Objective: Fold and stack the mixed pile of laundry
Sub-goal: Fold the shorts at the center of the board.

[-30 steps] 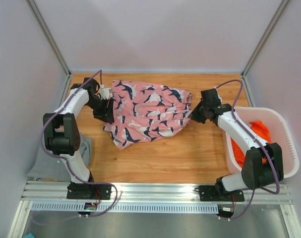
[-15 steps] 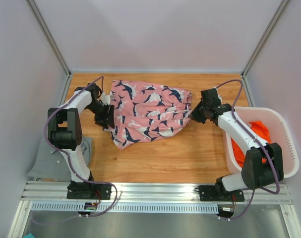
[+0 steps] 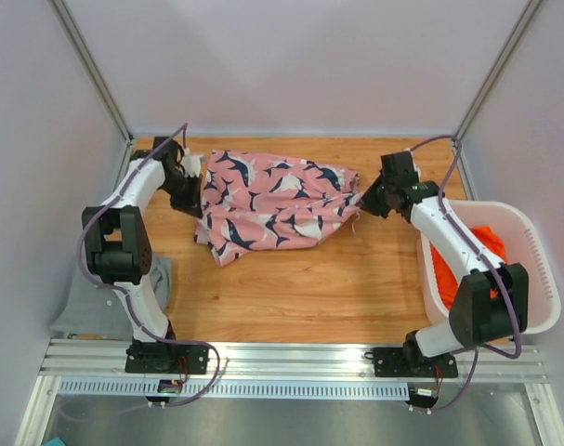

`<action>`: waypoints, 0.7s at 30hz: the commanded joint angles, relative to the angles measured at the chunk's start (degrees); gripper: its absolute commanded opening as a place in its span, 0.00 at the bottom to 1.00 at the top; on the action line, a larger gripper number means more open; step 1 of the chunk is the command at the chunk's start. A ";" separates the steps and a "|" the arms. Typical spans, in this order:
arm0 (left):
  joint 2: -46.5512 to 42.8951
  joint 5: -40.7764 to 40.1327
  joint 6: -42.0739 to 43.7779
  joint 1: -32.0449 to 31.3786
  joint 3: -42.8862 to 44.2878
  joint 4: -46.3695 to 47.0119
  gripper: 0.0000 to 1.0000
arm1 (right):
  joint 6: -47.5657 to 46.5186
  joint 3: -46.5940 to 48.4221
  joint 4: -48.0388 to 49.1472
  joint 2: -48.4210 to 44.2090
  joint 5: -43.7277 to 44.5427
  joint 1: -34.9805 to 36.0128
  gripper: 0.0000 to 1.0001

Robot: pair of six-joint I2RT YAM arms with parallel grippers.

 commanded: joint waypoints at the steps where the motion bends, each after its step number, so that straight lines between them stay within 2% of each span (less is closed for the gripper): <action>1: -6.08 -1.99 4.25 3.65 13.80 3.08 0.00 | -3.41 15.97 0.45 5.77 0.45 -2.82 0.00; 2: -5.47 -1.99 4.69 4.35 21.84 1.60 0.00 | -4.03 20.31 -0.52 8.07 0.63 -3.36 0.00; 3: -3.72 -2.25 5.39 5.23 26.45 0.63 0.00 | -5.08 31.66 -3.05 13.40 0.54 -4.23 0.00; 5: -1.08 -2.86 6.45 5.76 36.38 -2.79 0.00 | -5.61 44.62 -6.23 18.97 0.54 -4.94 0.00; 6: 1.55 -3.13 7.15 5.68 46.35 -3.59 0.00 | -5.44 50.96 -9.46 22.21 -0.94 -5.29 0.00; 7: 2.70 -3.22 7.42 5.76 50.97 -4.12 0.00 | -4.66 57.20 -10.97 25.12 -1.65 -6.25 0.00; 8: 3.50 -3.48 7.25 5.68 57.19 -3.43 0.00 | -3.87 70.58 -12.03 30.63 -2.35 -6.87 0.00; 10: 2.11 -4.70 7.07 5.76 58.66 0.07 0.00 | -0.46 80.33 -11.09 34.01 -5.95 -8.80 0.00; 11: 0.45 -5.15 6.98 5.94 55.36 5.57 0.00 | 0.44 83.51 -9.34 34.54 -7.01 -9.16 0.00; 13: -5.88 -5.24 6.11 6.47 50.08 12.10 0.00 | 2.28 81.36 -1.44 32.11 -8.25 -10.13 0.00; 14: -9.99 -4.46 5.76 7.25 45.00 17.79 0.00 | 2.21 77.09 2.85 28.70 -7.90 -10.22 0.00; 16: -13.27 -1.83 5.05 7.96 41.54 21.52 0.00 | -0.59 73.80 5.00 25.25 -7.90 -10.30 0.00; 20: -17.67 2.31 5.84 8.58 38.20 19.71 0.00 | -6.12 63.63 4.92 16.91 -10.70 -10.39 0.00; 21: -20.20 3.36 6.19 8.58 36.10 19.26 0.00 | -7.10 55.50 4.83 12.01 -11.93 -10.22 0.00</action>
